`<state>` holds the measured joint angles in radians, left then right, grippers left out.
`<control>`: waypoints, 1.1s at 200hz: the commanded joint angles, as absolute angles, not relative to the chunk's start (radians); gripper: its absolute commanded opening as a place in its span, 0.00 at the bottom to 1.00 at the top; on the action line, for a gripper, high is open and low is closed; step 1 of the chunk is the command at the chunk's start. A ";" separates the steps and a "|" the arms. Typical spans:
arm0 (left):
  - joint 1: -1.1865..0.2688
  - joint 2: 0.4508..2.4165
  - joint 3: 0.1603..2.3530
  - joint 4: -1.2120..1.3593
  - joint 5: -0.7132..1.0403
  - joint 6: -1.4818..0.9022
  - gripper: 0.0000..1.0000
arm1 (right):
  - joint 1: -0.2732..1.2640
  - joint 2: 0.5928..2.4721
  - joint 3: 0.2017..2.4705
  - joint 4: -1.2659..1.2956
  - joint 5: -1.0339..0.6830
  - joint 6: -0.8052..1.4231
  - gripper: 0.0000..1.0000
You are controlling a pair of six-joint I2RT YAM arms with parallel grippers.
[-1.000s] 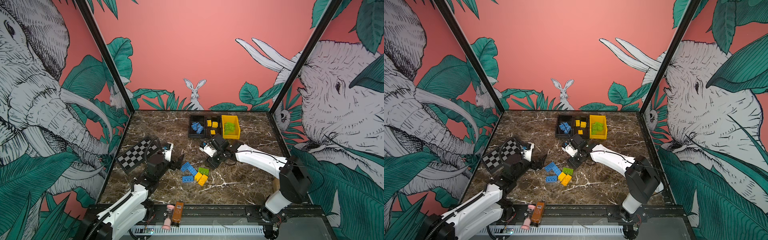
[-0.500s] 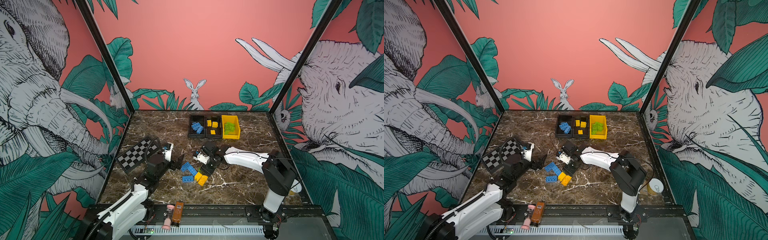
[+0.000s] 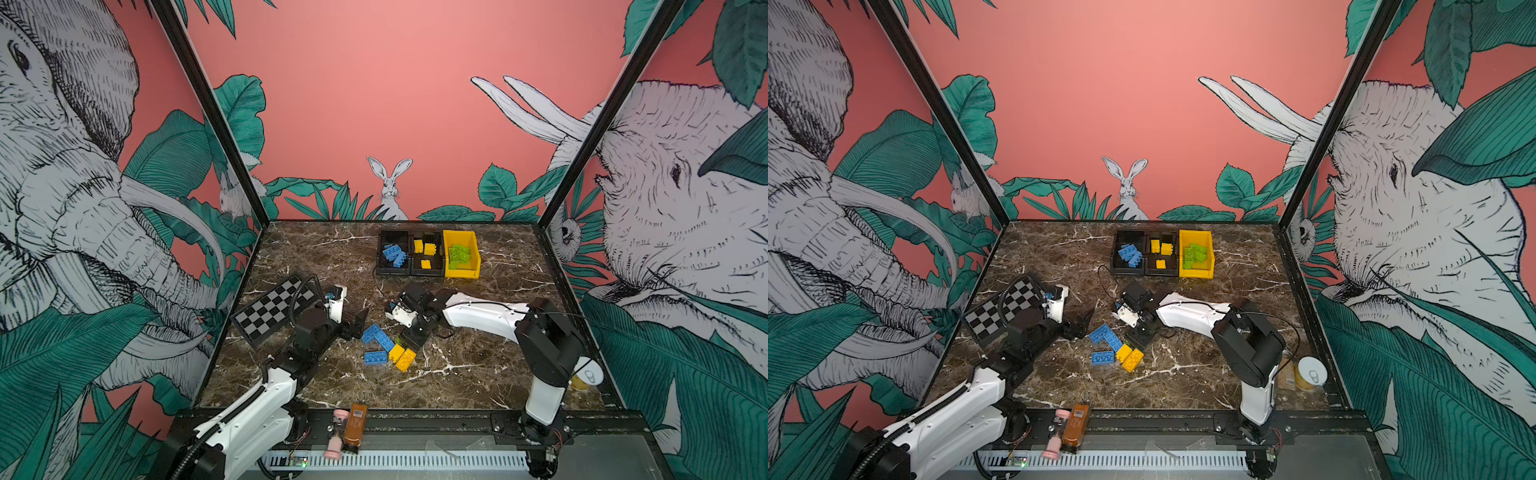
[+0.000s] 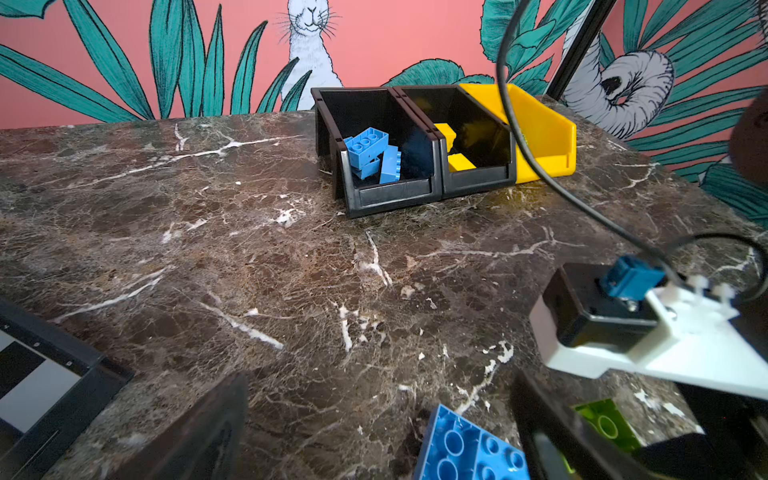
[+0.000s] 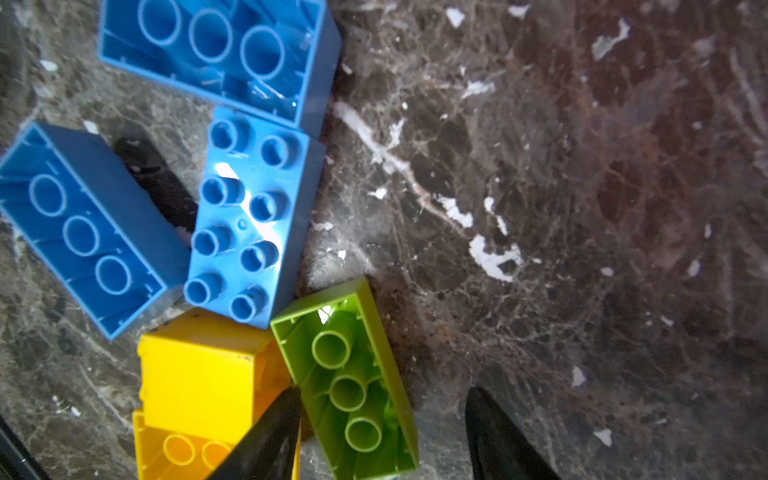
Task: Sort the legos into containers by color
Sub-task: 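Return the right gripper to the pile and grasp a lime-green brick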
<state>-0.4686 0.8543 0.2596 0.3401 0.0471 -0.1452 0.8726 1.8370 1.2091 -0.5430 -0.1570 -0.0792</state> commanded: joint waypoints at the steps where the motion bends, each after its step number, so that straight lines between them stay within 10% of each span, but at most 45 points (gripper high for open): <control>1: -0.470 0.853 0.262 0.329 0.043 -0.138 0.99 | 0.877 1.868 1.237 -0.542 -0.118 -0.101 0.61; 220: -0.469 0.869 0.265 0.336 0.040 -0.138 0.99 | 0.678 1.737 1.164 -0.407 -0.180 0.016 0.28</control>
